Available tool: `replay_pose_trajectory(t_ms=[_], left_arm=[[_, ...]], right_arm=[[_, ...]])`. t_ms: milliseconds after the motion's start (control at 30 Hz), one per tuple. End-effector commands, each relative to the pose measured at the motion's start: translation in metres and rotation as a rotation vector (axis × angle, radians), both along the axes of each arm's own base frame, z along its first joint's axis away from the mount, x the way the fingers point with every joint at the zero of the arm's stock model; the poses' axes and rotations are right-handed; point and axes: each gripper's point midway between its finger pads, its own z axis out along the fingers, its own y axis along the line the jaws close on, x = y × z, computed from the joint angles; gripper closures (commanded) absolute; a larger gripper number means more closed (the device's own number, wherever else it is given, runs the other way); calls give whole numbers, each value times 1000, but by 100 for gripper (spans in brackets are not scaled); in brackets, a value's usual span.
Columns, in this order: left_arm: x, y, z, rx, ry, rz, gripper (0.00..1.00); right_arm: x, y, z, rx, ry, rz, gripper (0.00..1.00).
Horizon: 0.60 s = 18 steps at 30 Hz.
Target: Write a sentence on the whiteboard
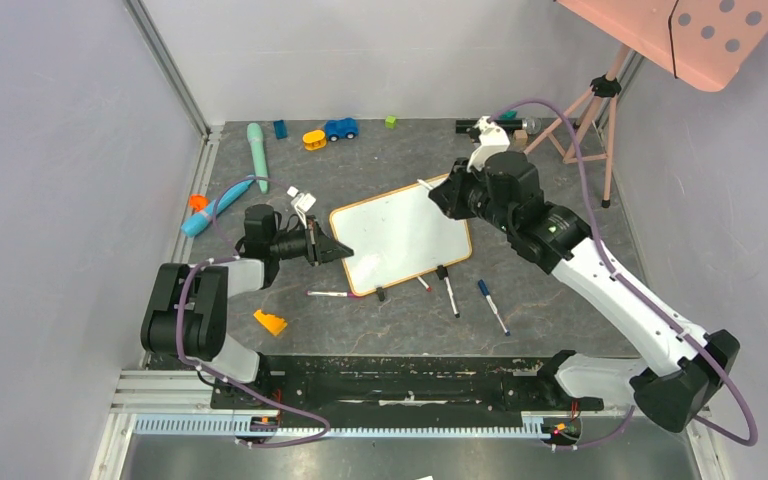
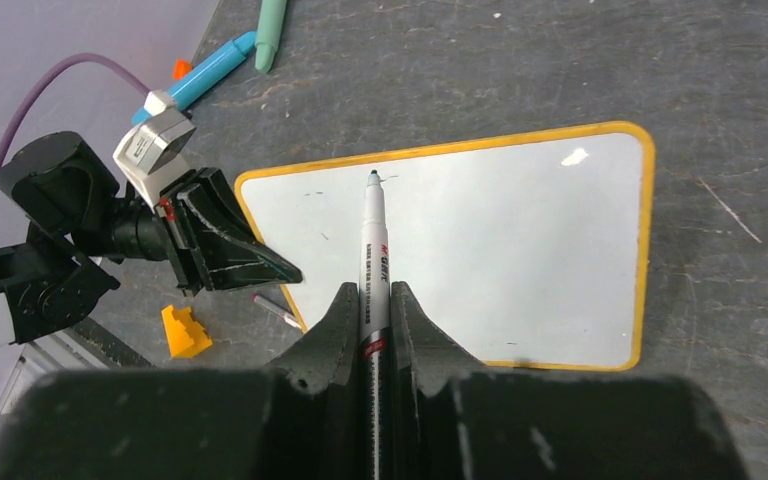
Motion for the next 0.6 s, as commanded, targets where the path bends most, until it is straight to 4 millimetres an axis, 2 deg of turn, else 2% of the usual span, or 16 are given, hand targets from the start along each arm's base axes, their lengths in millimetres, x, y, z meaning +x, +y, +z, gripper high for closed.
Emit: replay_pose_trajectory(t_ms=[0, 133, 567], left_arm=[[1, -1, -1, -8, -21, 9, 98], [1, -2, -2, -11, -15, 5, 98], [3, -4, -6, -22, 29, -11, 98]], right_arm=[[-3, 27, -1, -7, -22, 85, 100], [-12, 50, -14, -44, -21, 145, 100], [-17, 118, -26, -120, -88, 299, 100]])
